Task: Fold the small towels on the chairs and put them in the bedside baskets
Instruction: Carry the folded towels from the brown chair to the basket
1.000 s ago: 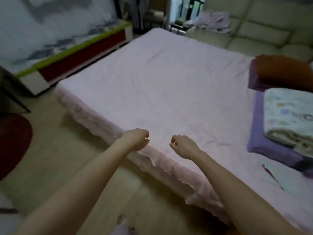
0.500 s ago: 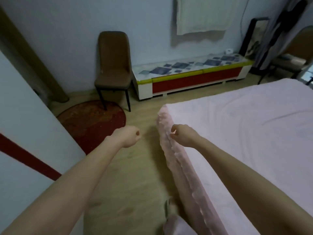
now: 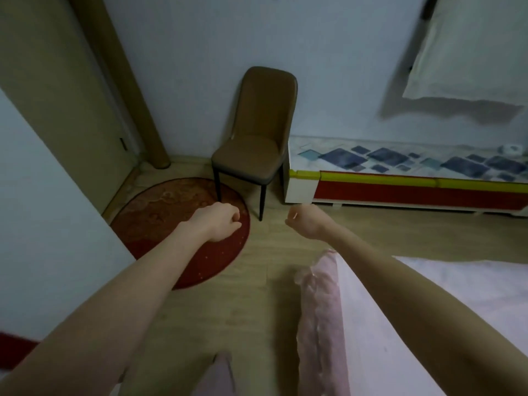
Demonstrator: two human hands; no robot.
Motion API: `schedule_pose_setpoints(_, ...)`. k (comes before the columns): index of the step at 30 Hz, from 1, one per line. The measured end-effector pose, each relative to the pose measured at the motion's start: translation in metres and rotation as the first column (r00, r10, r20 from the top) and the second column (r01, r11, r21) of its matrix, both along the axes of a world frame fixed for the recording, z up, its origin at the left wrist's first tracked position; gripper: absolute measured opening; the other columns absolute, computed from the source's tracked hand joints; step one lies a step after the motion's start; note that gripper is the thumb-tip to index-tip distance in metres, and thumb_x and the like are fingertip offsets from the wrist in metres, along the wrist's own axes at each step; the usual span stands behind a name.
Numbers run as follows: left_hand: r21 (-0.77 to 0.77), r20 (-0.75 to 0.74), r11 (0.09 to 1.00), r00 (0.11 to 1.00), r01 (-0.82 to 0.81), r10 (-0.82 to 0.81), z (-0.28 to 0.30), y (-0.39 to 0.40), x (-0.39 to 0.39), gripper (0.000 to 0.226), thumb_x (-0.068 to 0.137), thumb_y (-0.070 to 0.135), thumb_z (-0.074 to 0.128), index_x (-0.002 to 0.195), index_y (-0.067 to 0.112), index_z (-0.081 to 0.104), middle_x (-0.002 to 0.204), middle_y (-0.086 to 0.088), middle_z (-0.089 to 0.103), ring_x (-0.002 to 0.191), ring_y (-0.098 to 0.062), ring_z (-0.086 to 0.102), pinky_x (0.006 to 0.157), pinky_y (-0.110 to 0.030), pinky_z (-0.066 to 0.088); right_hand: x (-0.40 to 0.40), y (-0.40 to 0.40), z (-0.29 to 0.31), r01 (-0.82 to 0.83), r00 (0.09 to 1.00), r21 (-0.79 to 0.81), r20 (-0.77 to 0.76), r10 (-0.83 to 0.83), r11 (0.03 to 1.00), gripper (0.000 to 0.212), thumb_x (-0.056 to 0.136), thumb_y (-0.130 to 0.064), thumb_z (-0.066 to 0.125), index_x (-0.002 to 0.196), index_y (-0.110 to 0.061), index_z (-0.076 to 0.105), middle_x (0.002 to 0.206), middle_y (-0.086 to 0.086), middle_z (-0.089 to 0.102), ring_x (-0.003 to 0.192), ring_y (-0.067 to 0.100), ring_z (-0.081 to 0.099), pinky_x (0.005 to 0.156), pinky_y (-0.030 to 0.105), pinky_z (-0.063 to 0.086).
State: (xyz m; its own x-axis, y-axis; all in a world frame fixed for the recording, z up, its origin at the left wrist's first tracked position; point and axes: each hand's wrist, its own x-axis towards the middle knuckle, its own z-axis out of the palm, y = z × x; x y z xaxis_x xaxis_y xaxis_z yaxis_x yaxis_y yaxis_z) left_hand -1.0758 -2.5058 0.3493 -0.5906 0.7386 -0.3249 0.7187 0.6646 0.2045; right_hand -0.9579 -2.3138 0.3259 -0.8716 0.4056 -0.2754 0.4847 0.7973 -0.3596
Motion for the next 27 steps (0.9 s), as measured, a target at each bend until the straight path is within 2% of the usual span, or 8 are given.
schedule_pose_setpoints(6,-0.086,-0.005,0.989,0.993,0.118,-0.118,-0.012,0.117,-0.142,0.031,0.099,0.037,0.046,0.119,0.019,0.060,0.115,-0.002,0.061,0.102,-0.022,0.058,0.087,-0.040,0.050,-0.125,0.105,-0.017,0.100,0.995,-0.009,0.028,-0.099,0.995,0.030,0.098,-0.028,0.051,0.117,-0.008,0.061,0.119,0.013,0.062,0.109,0.029,0.057,0.092,0.040,0.048)
schedule_pose_setpoints(11,-0.126,0.008,0.946,0.954,0.297,-0.299,-0.002,0.251,-0.228,0.031,0.098,0.038,0.046,0.120,0.020,0.060,0.119,-0.003,0.060,0.105,-0.023,0.057,0.085,-0.038,0.049,-0.181,0.203,-0.013,0.244,0.970,-0.022,0.016,-0.244,0.969,0.031,0.097,-0.030,0.051,0.115,-0.008,0.063,0.118,0.013,0.064,0.108,0.031,0.059,0.088,0.038,0.050)
schedule_pose_setpoints(18,-0.138,0.003,0.828,0.837,0.543,-0.548,-0.023,0.467,-0.271,0.032,0.098,0.038,0.045,0.120,0.020,0.059,0.117,-0.004,0.061,0.103,-0.023,0.057,0.082,-0.035,0.049,-0.192,0.375,-0.039,0.473,0.881,-0.025,0.012,-0.473,0.881,0.029,0.095,-0.029,0.054,0.110,-0.006,0.064,0.115,0.014,0.066,0.108,0.033,0.060,0.088,0.040,0.050)
schedule_pose_setpoints(27,-0.193,-0.081,0.713,0.714,0.674,-0.696,-0.029,0.737,-0.287,0.038,0.099,0.037,0.043,0.130,0.016,0.052,0.131,-0.008,0.056,0.117,-0.027,0.054,0.093,-0.038,0.047,-0.198,0.606,-0.038,0.613,0.790,0.009,0.008,-0.613,0.790,0.025,0.096,-0.029,0.051,0.103,-0.007,0.061,0.107,0.013,0.065,0.097,0.030,0.061,0.081,0.041,0.052)
